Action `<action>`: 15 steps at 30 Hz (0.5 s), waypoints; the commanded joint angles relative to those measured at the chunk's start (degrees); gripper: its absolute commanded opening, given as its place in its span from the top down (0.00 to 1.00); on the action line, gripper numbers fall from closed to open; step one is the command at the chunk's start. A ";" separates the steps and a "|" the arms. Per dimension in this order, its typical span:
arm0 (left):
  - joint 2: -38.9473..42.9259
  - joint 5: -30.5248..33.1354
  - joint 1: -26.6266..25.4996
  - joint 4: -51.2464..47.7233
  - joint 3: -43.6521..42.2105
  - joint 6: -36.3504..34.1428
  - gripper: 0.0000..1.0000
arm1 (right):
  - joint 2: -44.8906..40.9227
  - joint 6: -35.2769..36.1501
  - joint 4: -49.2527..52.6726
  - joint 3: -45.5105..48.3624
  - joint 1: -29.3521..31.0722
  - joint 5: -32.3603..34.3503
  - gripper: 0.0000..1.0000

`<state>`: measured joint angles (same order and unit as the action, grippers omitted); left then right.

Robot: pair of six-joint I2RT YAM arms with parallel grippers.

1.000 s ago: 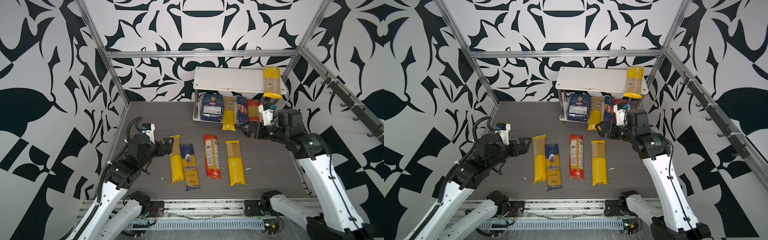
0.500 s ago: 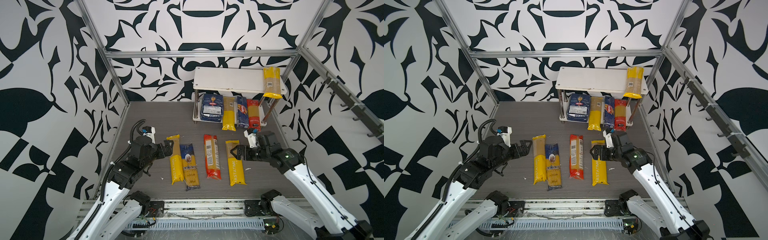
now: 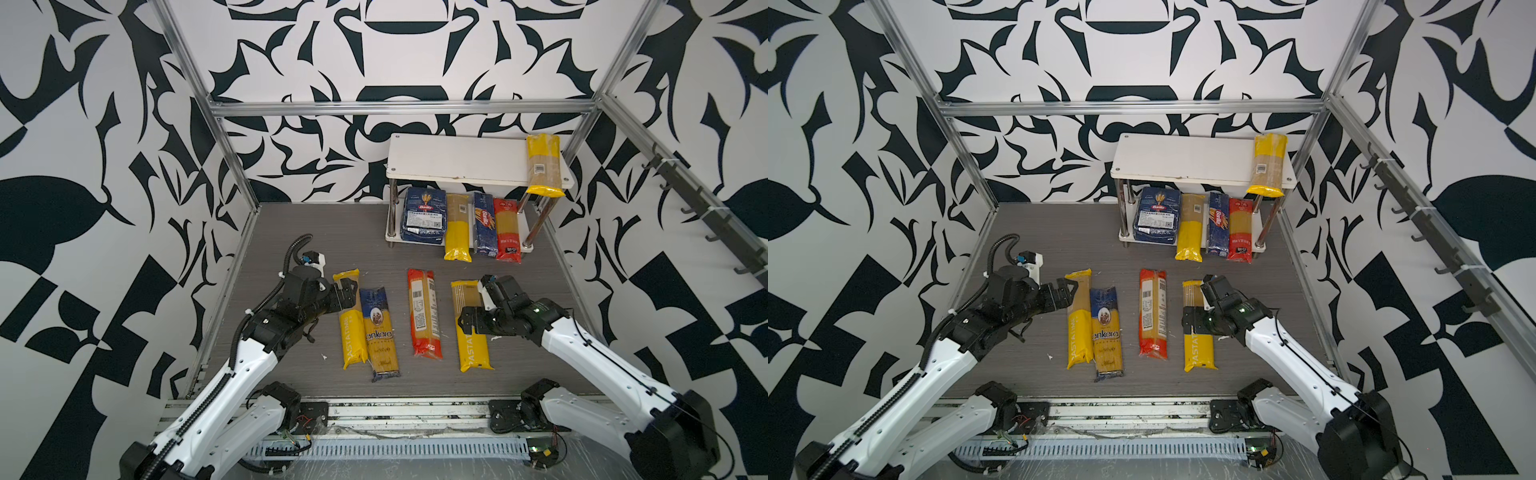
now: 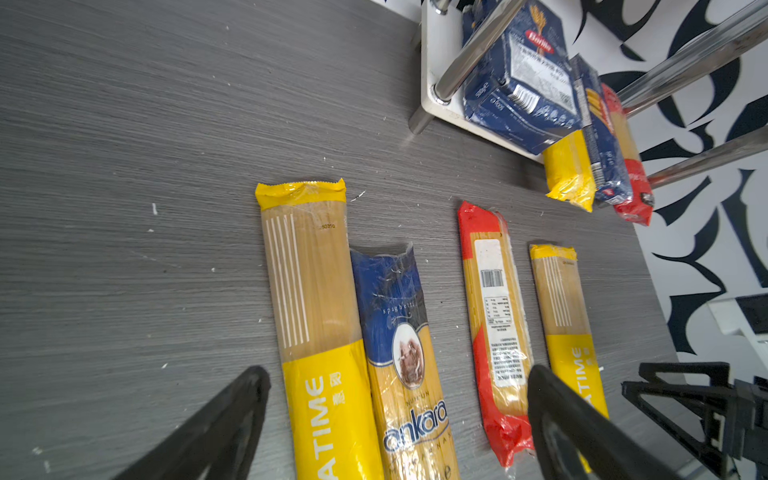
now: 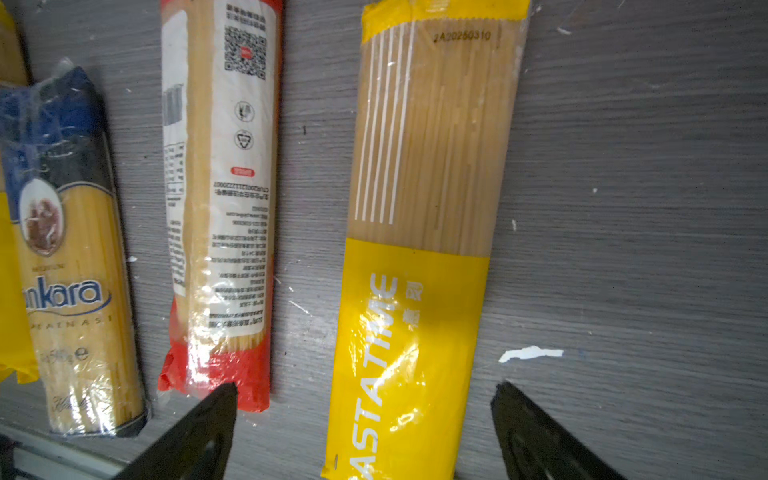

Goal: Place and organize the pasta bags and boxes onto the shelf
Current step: 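Withdraw the right gripper and reach down to the yellow Pastatime bag, then close the right gripper on the yellow Pastatime bag's end nearest the robot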

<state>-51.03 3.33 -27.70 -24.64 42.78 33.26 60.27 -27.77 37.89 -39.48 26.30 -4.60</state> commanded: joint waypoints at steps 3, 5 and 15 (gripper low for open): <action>-4.50 -1.47 0.19 5.01 -1.67 0.41 0.01 | 3.43 -1.00 -3.42 0.30 0.33 2.67 0.01; -5.80 -1.58 0.17 6.22 -2.18 0.46 0.01 | 4.29 -0.86 -3.69 0.20 0.33 3.14 0.01; -7.77 6.22 -0.16 10.01 -6.08 2.65 0.01 | 9.12 -1.13 -5.10 -0.44 0.33 6.25 0.00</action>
<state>-58.81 6.52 -27.70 -17.10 38.06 34.70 69.01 -28.32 33.63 -38.94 26.35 -1.17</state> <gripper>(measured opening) 0.992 0.997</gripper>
